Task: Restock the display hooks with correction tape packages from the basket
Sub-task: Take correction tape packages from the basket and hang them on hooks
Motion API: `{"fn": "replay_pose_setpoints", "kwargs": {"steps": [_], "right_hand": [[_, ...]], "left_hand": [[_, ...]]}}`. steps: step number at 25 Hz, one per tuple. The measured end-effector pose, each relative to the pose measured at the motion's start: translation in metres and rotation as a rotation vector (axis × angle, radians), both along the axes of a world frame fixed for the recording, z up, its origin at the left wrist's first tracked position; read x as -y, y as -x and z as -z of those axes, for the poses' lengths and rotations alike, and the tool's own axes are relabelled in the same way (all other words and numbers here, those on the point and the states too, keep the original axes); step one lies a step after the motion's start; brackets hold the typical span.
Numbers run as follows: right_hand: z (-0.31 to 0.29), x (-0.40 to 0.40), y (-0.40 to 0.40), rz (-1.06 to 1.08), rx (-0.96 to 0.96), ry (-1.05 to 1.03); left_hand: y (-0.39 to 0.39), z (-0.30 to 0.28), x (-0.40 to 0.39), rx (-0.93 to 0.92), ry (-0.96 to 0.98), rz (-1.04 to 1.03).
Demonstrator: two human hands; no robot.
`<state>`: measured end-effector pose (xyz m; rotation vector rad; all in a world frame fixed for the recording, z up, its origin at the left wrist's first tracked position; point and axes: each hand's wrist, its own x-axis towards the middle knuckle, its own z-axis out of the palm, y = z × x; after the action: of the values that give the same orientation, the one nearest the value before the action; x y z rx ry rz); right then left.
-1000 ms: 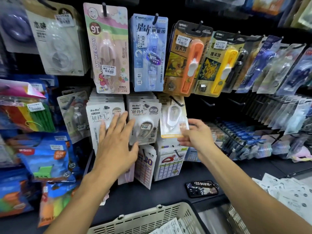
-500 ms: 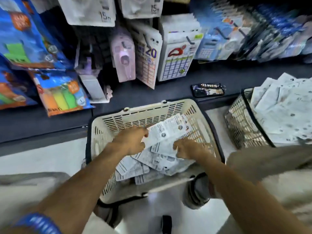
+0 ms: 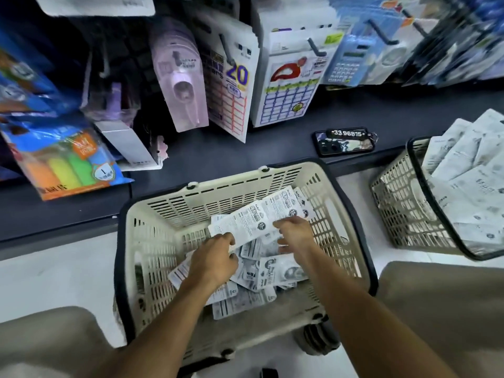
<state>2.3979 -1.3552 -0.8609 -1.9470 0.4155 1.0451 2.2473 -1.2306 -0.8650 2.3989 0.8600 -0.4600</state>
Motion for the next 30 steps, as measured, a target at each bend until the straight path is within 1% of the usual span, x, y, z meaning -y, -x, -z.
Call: {"fn": "replay_pose_setpoints", "kwargs": {"steps": [4,6,8,10,12,14,16,17,19,20,22,23,24,25,26,27,28,29,30], "right_hand": [[0.014,-0.030,0.015,-0.002,-0.165,-0.065],[0.019,-0.044,0.020,-0.028,-0.173,-0.099],[0.020,-0.055,0.026,0.025,-0.105,-0.175],[0.018,-0.060,0.034,0.041,0.015,-0.257],[0.011,-0.056,0.040,-0.010,0.110,-0.299],[0.004,-0.043,0.044,-0.093,0.131,-0.304],[-0.004,-0.027,0.046,-0.183,0.153,-0.211],[-0.006,-0.020,0.045,-0.256,0.219,-0.116],[-0.010,-0.007,0.043,-0.445,0.401,0.062],[-0.013,-0.002,0.042,-0.511,0.478,0.127],[-0.016,0.003,0.040,-0.557,0.647,0.202],[-0.018,0.001,0.041,-0.562,0.740,0.219],[-0.019,-0.003,0.044,-0.585,0.811,0.229],[-0.021,-0.010,0.049,-0.628,0.846,0.222],[-0.023,-0.018,0.056,-0.673,0.867,0.190],[-0.024,-0.025,0.063,-0.695,0.893,0.122],[-0.026,-0.029,0.069,-0.668,0.916,0.014],[-0.028,-0.032,0.073,-0.590,0.919,-0.128],[-0.032,-0.034,0.076,-0.471,0.868,-0.271]], "left_hand": [[0.003,0.012,-0.007,0.018,-0.015,-0.092],[0.005,0.016,-0.014,-0.005,-0.038,-0.115],[0.004,0.019,-0.020,-0.009,-0.054,-0.126],[0.004,0.023,-0.026,-0.013,-0.065,-0.106],[0.009,0.029,-0.036,-0.074,-0.078,-0.061],[0.014,0.037,-0.046,-0.164,-0.094,-0.046],[0.018,0.046,-0.050,-0.223,-0.111,-0.006],[0.018,0.050,-0.051,-0.225,-0.101,0.017],[0.018,0.052,-0.051,-0.210,-0.079,0.049],[0.018,0.051,-0.051,-0.190,-0.104,0.063],[0.015,0.043,-0.049,-0.111,-0.206,0.049],[0.011,0.036,-0.047,-0.060,-0.208,0.032],[0.005,0.030,-0.044,0.001,-0.180,0.033],[-0.004,0.023,-0.038,0.079,-0.088,0.010],[-0.012,0.015,-0.030,0.185,0.096,-0.071],[-0.020,0.008,-0.023,0.310,0.347,-0.214],[-0.025,0.002,-0.016,0.432,0.572,-0.380],[-0.025,-0.001,-0.010,0.502,0.730,-0.534],[-0.022,0.000,-0.006,0.496,0.822,-0.652]]}}
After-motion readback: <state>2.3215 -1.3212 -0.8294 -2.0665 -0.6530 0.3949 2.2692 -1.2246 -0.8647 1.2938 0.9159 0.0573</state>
